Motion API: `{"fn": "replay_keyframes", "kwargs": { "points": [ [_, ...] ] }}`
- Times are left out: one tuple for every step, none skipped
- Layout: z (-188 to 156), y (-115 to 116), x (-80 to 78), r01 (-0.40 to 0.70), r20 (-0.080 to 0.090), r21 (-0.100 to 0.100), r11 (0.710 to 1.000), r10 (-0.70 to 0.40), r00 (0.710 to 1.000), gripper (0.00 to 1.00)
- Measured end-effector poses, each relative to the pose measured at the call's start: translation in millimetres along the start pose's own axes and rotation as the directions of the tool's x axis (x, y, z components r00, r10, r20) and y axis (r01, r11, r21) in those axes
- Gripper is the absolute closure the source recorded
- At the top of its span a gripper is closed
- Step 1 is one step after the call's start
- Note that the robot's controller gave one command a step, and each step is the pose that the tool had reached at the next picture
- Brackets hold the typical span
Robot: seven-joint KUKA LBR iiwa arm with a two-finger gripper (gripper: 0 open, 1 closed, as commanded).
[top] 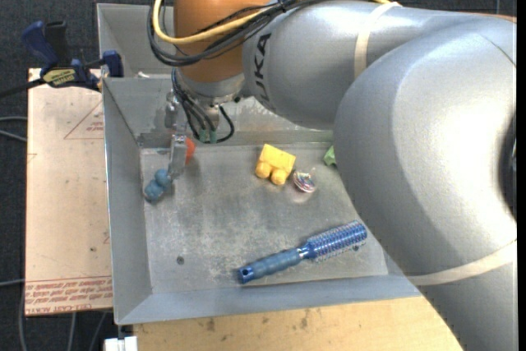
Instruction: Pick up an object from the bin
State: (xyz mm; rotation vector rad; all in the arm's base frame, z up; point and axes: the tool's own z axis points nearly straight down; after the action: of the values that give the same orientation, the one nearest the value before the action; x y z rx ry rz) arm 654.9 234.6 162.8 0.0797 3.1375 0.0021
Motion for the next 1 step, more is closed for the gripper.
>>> {"fn": "replay_keyframes", "kwargs": {
  "points": [
    [94.1, 12.7, 35.1, 0.028, -0.011, 0.003, 1.000, -0.028, 1.000, 0.00]
  ]
}}
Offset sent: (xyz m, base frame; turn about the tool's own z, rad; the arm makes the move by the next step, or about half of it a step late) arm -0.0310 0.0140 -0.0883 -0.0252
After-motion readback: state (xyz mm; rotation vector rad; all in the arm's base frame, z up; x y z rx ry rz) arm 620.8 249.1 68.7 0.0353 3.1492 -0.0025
